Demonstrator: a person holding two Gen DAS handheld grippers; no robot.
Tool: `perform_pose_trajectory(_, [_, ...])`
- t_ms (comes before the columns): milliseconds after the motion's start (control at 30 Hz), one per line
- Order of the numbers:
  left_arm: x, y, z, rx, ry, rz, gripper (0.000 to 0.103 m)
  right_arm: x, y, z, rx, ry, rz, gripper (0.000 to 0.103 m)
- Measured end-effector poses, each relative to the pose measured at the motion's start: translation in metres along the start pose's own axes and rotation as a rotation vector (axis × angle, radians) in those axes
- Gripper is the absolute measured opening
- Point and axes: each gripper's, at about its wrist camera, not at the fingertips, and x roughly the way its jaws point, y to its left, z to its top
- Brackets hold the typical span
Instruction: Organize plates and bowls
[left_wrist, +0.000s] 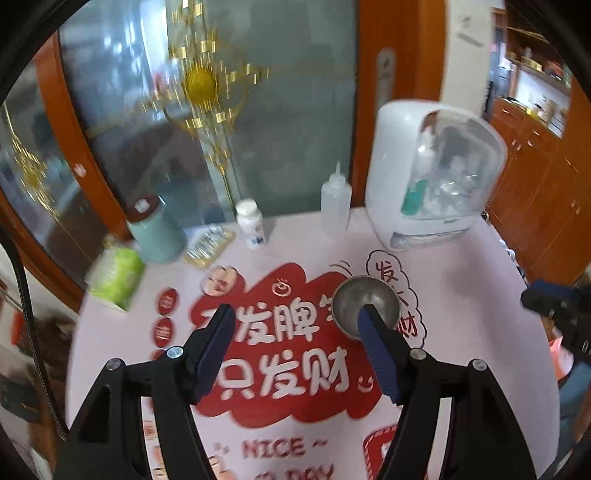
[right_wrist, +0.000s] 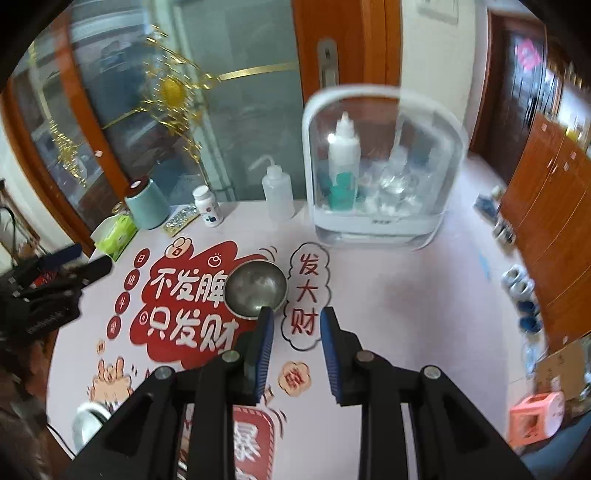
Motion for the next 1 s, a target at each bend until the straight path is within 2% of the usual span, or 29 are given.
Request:
perform_pose_trajectory(233, [0.120, -0.003, -0.009, -0.114, 0.147, -0.063, 0.067, 0.110, -0.005, 0.003, 0.109, 0.166, 0.040, 0.026])
perform_pose_trajectory(400, [0.172, -0.009, -0.020, -0.153, 0.215, -0.100, 0.067, 0.161, -0.009, -0.001, 0.197, 0.217, 0.057, 0.026])
perform_pose_trajectory(500, [0.196, -0.012, -0.029, -0.174, 0.255, -0.119, 0.063, 0.182, -0.007, -0.005, 0.223, 0.239, 0.060, 0.026])
perform_pose_trajectory(700, [0.217, -0.017, -0.038, -0.194, 0.304, -0.160, 0.046, 0.209, -0.002, -0.008, 0.245, 0.271, 0.062, 0.026])
perform_pose_trajectory(767, [0.224, -0.019, -0.039, -0.200, 0.323, -0.180, 0.031, 0.214, -0.003, -0.011, 0.258, 0.276, 0.065, 0.026])
perform_pose_trajectory(800, [0.227, -0.020, -0.039, -0.204, 0.332, -0.189, 0.025, 0.216, -0.004, -0.012, 0.266, 0.278, 0.069, 0.020])
perform_pose_trajectory(833, [0.230, -0.021, -0.040, -0.211, 0.344, -0.209, 0.009, 0.217, -0.005, -0.013, 0.277, 0.278, 0.087, 0.014])
perform_pose_trajectory(1000, [0.224, -0.029, -0.044, -0.191, 0.356, -0.227, 0.008, 0.208, -0.008, -0.016, 0.278, 0.248, 0.077, 0.011])
